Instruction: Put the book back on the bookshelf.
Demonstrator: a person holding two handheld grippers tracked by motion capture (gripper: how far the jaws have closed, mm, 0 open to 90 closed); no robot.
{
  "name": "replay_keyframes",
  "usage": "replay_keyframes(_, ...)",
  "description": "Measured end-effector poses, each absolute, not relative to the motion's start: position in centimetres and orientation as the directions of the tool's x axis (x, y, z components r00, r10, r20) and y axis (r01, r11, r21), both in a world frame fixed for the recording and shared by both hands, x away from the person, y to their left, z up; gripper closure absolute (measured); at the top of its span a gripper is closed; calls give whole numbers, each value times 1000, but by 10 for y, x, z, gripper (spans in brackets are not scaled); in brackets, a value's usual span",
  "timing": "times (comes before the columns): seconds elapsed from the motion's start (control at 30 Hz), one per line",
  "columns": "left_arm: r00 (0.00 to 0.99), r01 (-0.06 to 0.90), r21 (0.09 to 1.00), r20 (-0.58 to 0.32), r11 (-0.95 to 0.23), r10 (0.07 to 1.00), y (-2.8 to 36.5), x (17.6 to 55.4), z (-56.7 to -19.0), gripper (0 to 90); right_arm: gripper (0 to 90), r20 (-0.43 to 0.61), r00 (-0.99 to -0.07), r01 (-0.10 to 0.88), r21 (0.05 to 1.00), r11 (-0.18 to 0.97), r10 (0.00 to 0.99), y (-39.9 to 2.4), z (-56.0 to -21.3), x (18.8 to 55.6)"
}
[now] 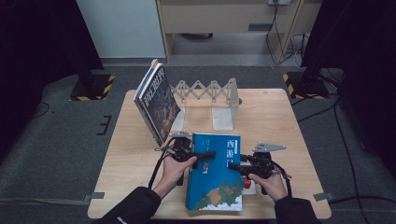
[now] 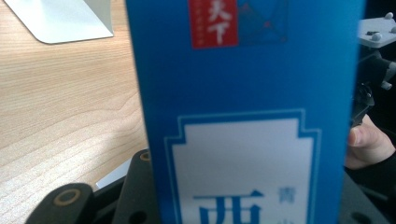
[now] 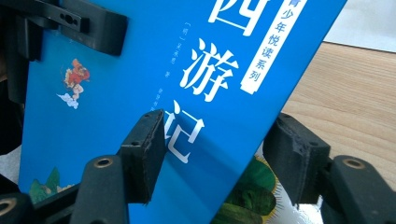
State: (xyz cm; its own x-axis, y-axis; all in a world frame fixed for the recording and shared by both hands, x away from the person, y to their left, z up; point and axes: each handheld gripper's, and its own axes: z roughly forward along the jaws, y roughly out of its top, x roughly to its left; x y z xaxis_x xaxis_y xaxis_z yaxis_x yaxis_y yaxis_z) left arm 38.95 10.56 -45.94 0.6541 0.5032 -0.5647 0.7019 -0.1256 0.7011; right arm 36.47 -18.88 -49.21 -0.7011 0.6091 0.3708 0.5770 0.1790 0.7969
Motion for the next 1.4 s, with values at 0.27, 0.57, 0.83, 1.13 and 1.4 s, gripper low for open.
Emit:
replay_keyframes(0.27, 696, 661, 733, -518, -160, 497, 107, 386, -432, 608, 332, 389, -712, 551, 826, 122, 586, -193, -486, 364)
replay_keyframes(0.57, 691, 651, 748, -512, -132, 510, 121, 384, -409, 609, 259, 401, -692, 542, 838, 66, 600, -203, -482, 364)
replay_keyframes(0.83, 692, 597, 799, -466, -75, 551, 144, 384, -382, 607, 240, 364, -643, 542, 838, 64, 674, -216, -484, 368)
replay_keyframes(1.13, 645, 538, 841, -368, -56, 670, 178, 387, -361, 605, 179, 240, -521, 596, 789, 148, 819, -230, -495, 375)
replay_keyframes(1.4, 576, 542, 840, -356, -17, 736, 200, 393, -360, 605, 146, 168, -415, 656, 737, 166, 894, -248, -505, 380)
